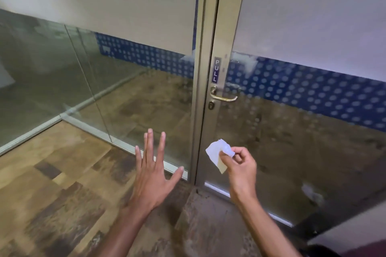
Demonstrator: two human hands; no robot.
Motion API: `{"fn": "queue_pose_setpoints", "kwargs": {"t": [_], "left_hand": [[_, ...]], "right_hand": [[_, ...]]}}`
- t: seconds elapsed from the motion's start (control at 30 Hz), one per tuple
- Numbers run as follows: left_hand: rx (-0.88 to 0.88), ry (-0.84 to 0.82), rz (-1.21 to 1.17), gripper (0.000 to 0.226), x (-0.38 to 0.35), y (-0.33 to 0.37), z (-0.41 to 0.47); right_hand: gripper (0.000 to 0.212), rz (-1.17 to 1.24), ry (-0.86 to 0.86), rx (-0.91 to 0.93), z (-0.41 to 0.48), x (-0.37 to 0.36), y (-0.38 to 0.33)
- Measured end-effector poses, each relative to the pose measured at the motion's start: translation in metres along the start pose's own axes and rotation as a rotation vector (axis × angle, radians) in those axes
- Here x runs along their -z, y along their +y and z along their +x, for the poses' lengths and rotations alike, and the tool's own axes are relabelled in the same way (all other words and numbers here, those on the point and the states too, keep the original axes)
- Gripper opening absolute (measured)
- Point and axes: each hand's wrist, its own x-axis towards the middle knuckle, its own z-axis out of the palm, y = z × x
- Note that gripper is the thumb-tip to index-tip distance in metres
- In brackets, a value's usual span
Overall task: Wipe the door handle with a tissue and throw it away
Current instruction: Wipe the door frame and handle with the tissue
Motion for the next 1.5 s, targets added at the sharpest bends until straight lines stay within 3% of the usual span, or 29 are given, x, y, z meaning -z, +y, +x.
{"fn": "queue_pose_setpoints", "kwargs": {"t": [0.33,0.77,0.93,1.1,1.2,1.33,1.43,1.5], "left_hand": [[-0.212,0.085,0.032,0.095,-0.032,0.012,0.117],[-0.43,0.198,0.051,0.092,-0.065,-0.017,0.307],[-0.496,0.17,0.036,0.088,-0.075,-0.021,0.358],[-0.574,0.171,0.01,0.082,-0.082,-0.013,0.386],[-0.577,0.14,-0.031,0.08,-0.088,-0.005,0.406],[-0.551,0.131,-0.042,0.08,-0.093,0.002,0.421],[-0.524,0.131,-0.039,0.081,-0.095,0.004,0.427],[-0.516,0.135,-0.046,0.08,-0.097,0.006,0.431]], "right_hand": [[0.018,0.014,0.211,0.107,0.066,0.003,-0.013],[0.027,0.152,0.467,0.199,0.187,-0.079,-0.039],[0.029,0.097,0.56,0.308,0.23,-0.105,-0.051],[0.019,-0.403,0.614,0.641,0.263,-0.116,-0.076],[0.025,-0.679,0.615,0.912,0.297,-0.121,-0.094],[0.015,-1.011,0.638,1.276,0.349,-0.128,-0.11],[0.021,-1.245,0.462,1.437,0.383,-0.129,-0.105],[0.011,-1.369,0.312,1.476,0.401,-0.123,-0.096]]}}
